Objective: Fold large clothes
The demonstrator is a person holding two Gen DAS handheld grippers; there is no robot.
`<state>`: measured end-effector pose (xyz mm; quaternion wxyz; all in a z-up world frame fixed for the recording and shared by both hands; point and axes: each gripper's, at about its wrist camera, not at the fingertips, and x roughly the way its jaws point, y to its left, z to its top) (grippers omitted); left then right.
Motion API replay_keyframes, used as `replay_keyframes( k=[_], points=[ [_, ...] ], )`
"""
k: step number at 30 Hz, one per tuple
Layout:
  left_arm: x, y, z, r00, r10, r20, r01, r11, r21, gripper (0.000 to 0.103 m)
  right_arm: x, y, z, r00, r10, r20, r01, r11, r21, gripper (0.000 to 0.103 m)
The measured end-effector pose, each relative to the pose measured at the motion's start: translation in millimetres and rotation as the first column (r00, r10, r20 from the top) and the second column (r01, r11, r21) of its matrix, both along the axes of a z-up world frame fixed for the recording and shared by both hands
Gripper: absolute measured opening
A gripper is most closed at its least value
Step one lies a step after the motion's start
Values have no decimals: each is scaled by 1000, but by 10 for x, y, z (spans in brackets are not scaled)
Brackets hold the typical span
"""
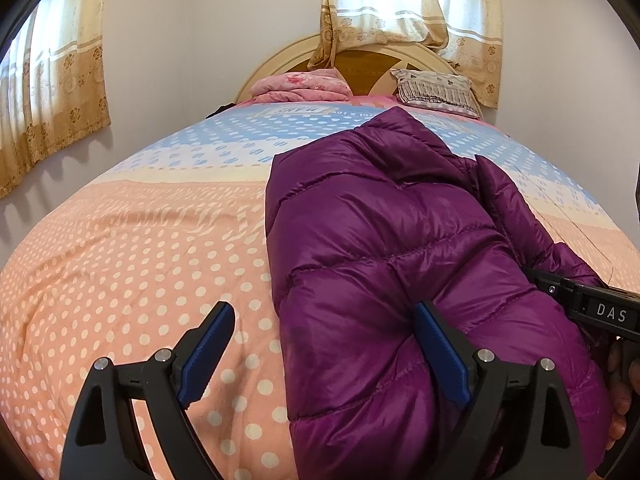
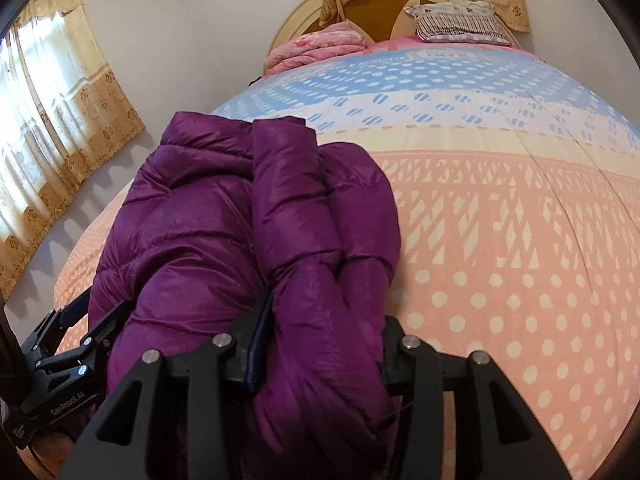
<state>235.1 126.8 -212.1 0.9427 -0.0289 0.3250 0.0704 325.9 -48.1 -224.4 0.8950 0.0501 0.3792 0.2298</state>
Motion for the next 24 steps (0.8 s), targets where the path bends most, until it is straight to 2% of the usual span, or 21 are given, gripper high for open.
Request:
replay_keyframes(
  k=[4,8,11,13,14,16,18,21,24],
  points=[
    [4,21,17,1000,8,-10,-8,1000,-7,92,7,13,10,1000,-5,0,5,1000,-15,48],
    [-26,21,100,999,24,-34,-23,1000,15,91,17,24,88,1000,-19,-7,19,999,-41,55],
    [-253,12,403,999,42,8,-43,998,48,91,-121,-11,270,1000,-23,13,24,998,-56,58],
    [-478,-4,656,997,39,64,-42,997,59,91,-315,-65,479,998,-15,61,19,998,-62,71],
    [-583,-13,765,996,43,81,-49,996,70,91,-447,-103,611,995,-19,100,25,997,-67,74],
    [-849,-33,1023,991,59,120,-69,994,85,91,-745,-196,880,985,-32,170,44,997,-69,76],
    [-1081,-54,1263,985,61,160,-75,994,82,91,-972,-255,1059,978,-33,204,46,997,-56,76],
    [-1338,-103,1495,975,80,207,-103,989,102,91,-1357,-320,1310,962,-50,269,65,997,-49,79],
    [-1553,-97,1651,966,88,244,-113,990,90,91,-1622,-334,1483,947,-54,317,66,997,-29,82]
  ],
)
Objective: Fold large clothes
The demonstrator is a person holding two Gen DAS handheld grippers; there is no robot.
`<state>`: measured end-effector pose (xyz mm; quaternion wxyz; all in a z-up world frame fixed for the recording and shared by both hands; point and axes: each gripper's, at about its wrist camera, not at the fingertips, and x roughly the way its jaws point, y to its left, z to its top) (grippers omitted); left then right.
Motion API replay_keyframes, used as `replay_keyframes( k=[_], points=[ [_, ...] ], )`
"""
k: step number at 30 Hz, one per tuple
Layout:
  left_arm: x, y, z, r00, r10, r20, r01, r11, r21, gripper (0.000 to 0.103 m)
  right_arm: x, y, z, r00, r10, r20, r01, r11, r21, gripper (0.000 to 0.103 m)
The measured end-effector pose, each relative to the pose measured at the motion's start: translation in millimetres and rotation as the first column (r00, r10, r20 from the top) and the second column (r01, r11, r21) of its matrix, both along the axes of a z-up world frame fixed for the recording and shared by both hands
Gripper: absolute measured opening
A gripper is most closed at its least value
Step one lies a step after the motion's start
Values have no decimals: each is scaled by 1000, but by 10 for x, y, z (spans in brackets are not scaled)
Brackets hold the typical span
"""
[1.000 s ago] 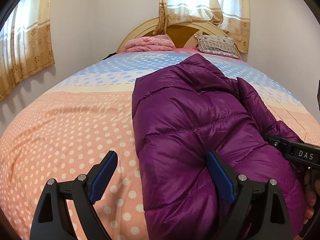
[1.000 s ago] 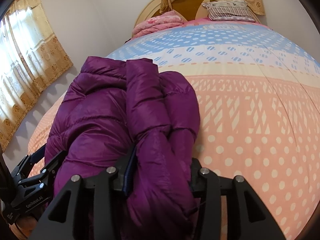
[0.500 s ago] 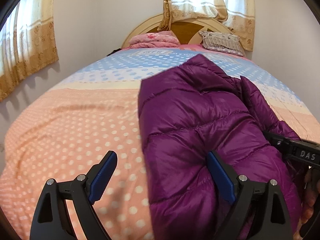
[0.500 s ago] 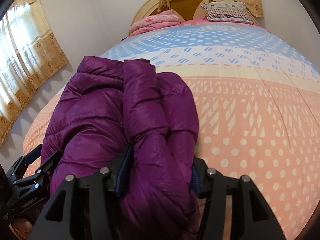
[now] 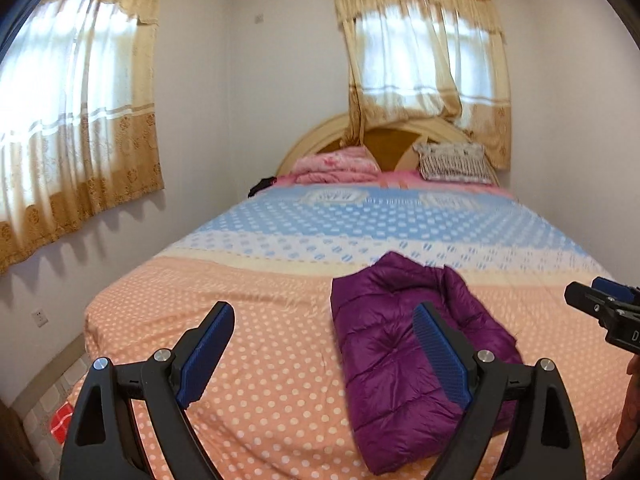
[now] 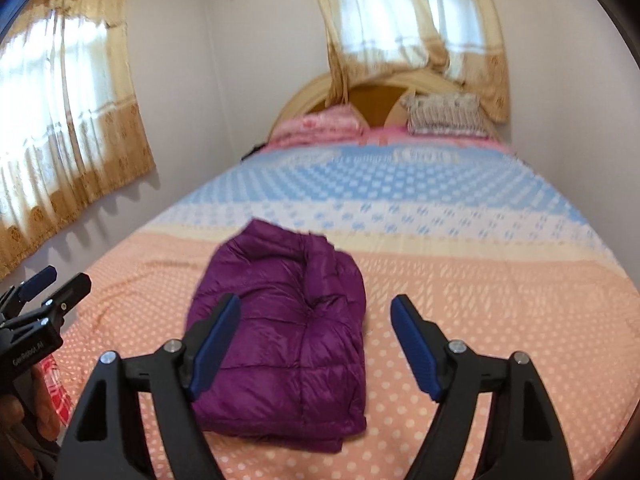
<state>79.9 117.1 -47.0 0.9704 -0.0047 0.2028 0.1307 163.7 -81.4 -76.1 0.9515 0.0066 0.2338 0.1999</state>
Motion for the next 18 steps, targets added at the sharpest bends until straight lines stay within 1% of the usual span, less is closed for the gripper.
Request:
replay_keyframes(
  k=[3,5,8,18],
  points=[
    [-115,0,59,1000,10,16,-10,1000,9,91,-103,41,77,1000,8,24,-7,1000,-19,82],
    [-136,33,70,1000,12,18,-12,1000,0,91,-111,77,104,999,12,33,-11,1000,-24,82],
    [-137,78,78,1000,22,20,-21,1000,-7,91,-105,101,94,999,20,28,-20,1000,-9,82],
    [-113,117,46,999,30,11,-30,999,-14,91,-148,138,40,999,33,17,-33,999,-12,82]
  ],
)
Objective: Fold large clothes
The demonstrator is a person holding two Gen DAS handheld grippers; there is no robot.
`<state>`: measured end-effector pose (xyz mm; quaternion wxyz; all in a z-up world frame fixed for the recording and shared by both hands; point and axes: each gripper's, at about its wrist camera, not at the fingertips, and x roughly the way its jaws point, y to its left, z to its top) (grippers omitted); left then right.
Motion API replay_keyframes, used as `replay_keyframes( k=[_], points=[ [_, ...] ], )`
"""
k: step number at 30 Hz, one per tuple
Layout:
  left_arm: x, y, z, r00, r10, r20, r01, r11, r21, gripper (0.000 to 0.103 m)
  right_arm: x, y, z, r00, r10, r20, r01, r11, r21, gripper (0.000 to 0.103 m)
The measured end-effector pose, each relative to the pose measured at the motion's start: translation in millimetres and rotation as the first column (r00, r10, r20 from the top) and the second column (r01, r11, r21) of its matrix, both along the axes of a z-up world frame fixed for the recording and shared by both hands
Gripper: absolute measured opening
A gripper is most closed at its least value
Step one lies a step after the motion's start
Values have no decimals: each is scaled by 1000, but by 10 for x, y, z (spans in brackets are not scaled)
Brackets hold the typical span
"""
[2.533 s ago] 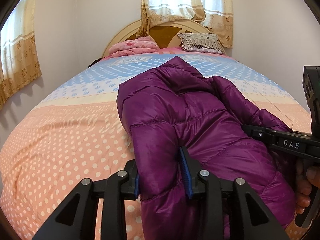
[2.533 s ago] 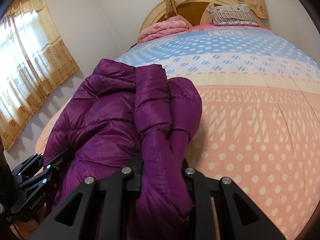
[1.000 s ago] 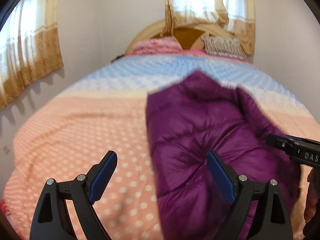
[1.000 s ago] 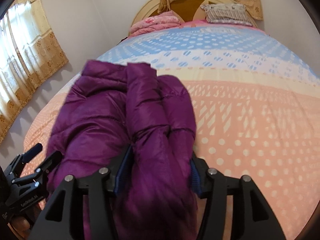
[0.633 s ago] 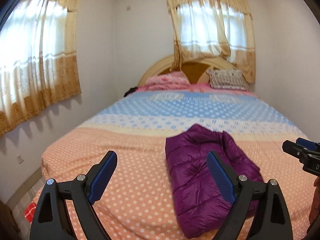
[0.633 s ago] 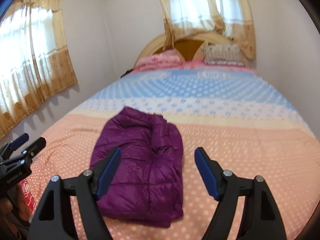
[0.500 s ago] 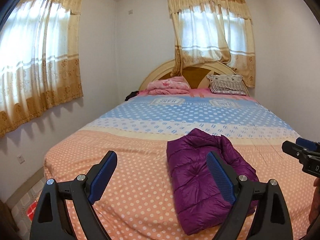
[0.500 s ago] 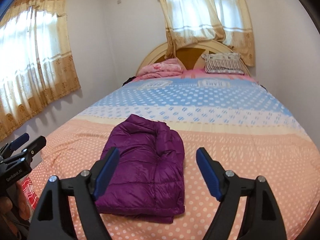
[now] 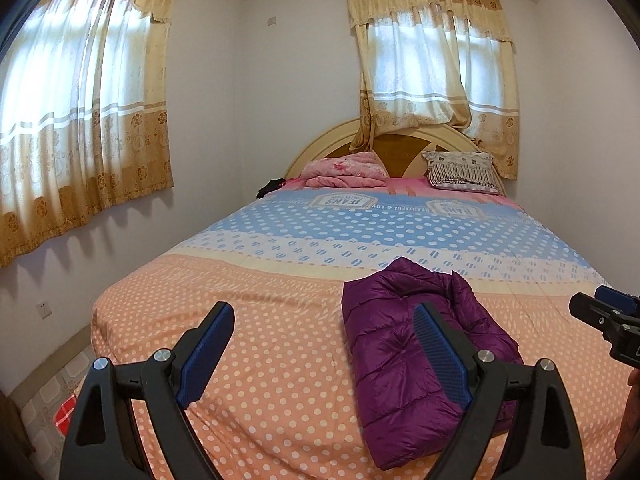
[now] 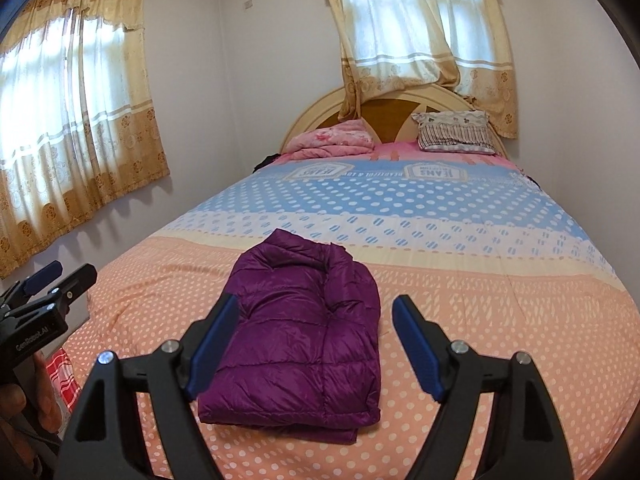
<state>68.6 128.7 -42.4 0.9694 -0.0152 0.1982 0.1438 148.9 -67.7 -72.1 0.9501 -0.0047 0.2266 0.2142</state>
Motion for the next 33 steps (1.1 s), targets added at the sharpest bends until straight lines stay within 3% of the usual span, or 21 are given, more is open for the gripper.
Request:
replay_keyframes(
  k=[33],
  points=[
    [20,16,-24,1000,-8,-10,9,1000,7,91,-42,41,-45,1000,15,-15,-15,1000,5,82]
  ],
)
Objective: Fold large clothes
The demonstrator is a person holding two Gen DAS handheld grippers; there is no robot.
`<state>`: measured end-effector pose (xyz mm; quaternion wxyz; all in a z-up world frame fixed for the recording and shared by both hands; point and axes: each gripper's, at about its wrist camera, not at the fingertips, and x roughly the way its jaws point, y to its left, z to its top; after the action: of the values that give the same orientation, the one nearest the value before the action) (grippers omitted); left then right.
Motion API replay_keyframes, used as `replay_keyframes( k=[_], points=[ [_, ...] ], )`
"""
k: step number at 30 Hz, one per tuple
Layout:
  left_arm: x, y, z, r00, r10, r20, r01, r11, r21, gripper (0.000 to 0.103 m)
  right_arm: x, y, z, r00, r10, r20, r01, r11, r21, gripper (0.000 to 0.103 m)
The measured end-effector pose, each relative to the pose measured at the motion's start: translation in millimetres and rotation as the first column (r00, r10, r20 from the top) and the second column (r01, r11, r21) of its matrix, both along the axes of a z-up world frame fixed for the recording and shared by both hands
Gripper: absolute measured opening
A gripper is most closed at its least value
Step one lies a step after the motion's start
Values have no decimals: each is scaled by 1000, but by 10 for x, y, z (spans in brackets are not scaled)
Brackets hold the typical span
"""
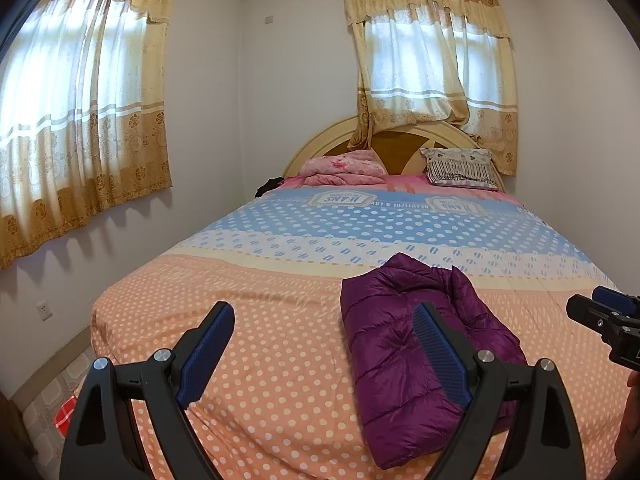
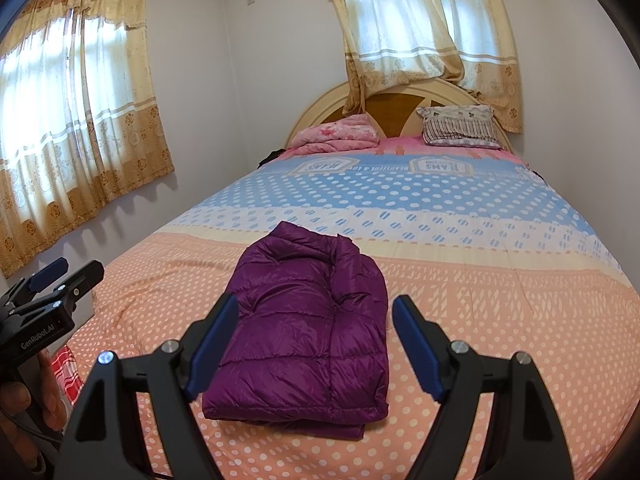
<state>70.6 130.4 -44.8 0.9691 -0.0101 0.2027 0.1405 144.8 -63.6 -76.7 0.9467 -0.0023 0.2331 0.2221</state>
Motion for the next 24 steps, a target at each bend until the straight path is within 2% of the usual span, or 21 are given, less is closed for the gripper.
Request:
replay_keyframes(
  k=[24],
  points=[
    [27,48,-27,1000,-8,-20,7,1000,-18,91,-5,7,-16,1000,5,-2,-5,1000,-1,82]
  ],
)
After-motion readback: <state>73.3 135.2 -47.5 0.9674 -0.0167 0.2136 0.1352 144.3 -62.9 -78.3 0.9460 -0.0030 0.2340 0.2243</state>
